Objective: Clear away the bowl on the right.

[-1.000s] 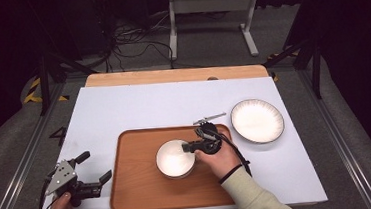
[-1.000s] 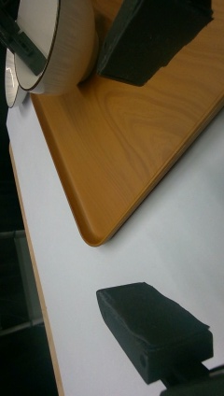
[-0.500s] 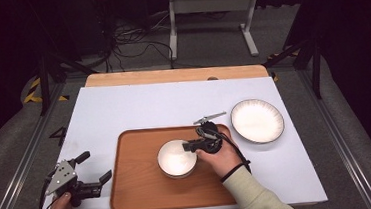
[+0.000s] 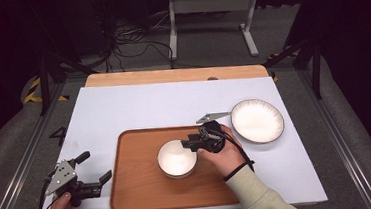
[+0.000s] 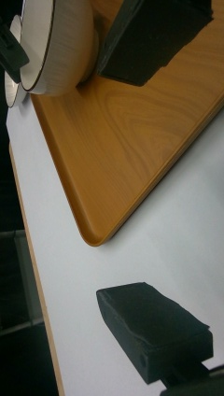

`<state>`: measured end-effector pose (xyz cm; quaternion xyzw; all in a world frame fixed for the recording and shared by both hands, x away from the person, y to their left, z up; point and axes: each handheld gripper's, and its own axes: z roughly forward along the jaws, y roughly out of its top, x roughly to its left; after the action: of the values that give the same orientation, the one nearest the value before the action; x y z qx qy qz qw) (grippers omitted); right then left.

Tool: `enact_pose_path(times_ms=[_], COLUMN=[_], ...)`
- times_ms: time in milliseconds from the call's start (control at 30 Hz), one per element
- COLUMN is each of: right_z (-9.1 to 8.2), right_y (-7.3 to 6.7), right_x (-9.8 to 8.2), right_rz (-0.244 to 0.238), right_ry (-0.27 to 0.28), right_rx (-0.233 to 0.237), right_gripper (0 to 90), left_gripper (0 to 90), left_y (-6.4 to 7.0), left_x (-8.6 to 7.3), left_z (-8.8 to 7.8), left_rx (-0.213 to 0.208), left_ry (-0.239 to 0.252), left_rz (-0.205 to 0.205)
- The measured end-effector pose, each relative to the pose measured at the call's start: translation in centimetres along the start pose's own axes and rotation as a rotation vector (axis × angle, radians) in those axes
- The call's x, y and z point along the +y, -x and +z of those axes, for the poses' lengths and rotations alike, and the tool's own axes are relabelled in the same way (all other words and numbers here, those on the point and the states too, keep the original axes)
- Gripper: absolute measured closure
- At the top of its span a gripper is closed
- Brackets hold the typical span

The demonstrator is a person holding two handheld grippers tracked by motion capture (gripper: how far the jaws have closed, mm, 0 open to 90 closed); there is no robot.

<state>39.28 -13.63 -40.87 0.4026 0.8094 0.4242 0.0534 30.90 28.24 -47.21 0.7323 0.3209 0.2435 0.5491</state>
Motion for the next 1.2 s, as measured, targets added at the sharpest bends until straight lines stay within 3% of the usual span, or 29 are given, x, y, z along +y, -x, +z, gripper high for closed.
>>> enact_pose_path(times_ms=[333, 533, 600, 800, 1000, 1200], right_z=[-1.3, -1.9, -2.1, -2.5, -3.1, -3.8], right_y=[-0.4, -0.5, -0.6, -0.8, -0.7, -0.4], right_x=[0.1, -0.2, -0.3, -0.5, -0.7, -1.0], right_rz=[-0.189, -0.265, -0.314, -0.371, -0.409, -0.410], right_ry=[0.163, 0.230, 0.274, 0.335, 0.365, 0.398], right_rx=[0.048, 0.079, 0.096, 0.112, 0.136, 0.150], right_gripper=[46.4, 42.0, 36.9, 26.9, 22.6, 21.7], left_gripper=[0.3, 0.3, 0.3, 0.3, 0.3, 0.2], left_y=[-0.1, -0.1, 0.0, 0.0, 0.0, -0.1], left_x=[0.0, 0.1, 0.1, 0.1, 0.1, 0.1], left_z=[0.0, 0.1, 0.1, 0.1, 0.1, 0.1], left_rx=[-0.003, -0.004, -0.004, -0.005, -0.005, -0.004], left_ry=[-0.008, -0.010, -0.009, -0.009, -0.009, -0.009], left_rz=[0.003, -0.001, -0.005, -0.005, -0.006, -0.007])
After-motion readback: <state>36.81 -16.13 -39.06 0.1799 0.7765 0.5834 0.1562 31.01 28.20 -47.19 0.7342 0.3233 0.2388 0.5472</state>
